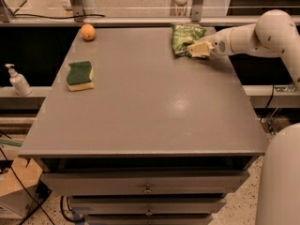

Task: Move green jalapeno chip bag near sponge

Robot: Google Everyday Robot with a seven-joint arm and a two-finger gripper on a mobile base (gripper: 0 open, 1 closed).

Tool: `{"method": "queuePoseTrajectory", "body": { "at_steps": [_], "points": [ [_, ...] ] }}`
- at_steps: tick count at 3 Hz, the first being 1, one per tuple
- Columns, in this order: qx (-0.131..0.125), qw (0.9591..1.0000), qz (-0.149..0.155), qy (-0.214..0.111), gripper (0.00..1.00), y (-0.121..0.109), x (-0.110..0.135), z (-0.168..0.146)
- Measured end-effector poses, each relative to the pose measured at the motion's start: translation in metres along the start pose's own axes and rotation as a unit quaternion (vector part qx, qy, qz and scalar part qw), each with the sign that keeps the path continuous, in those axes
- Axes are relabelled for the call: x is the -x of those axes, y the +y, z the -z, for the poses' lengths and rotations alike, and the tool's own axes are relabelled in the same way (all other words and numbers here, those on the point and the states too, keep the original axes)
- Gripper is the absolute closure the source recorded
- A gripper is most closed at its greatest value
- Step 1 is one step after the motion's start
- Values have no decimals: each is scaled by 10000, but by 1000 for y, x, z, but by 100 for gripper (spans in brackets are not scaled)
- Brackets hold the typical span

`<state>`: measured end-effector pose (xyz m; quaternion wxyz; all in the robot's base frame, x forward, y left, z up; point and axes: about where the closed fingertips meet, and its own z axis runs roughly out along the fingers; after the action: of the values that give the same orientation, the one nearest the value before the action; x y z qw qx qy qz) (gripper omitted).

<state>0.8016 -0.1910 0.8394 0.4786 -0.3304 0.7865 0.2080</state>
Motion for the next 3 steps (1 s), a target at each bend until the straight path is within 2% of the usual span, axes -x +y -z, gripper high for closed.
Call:
{"method": "queuePoseTrajectory", "body": {
  "at_steps": [1, 2, 3],
  "points": [
    [-8, 9995, 316, -49, 89, 10, 24, 9],
    [138, 9964, 831, -139, 100, 37, 61, 19],
    [509, 9880, 1376, -475, 100, 79, 104, 36]
  ]
}}
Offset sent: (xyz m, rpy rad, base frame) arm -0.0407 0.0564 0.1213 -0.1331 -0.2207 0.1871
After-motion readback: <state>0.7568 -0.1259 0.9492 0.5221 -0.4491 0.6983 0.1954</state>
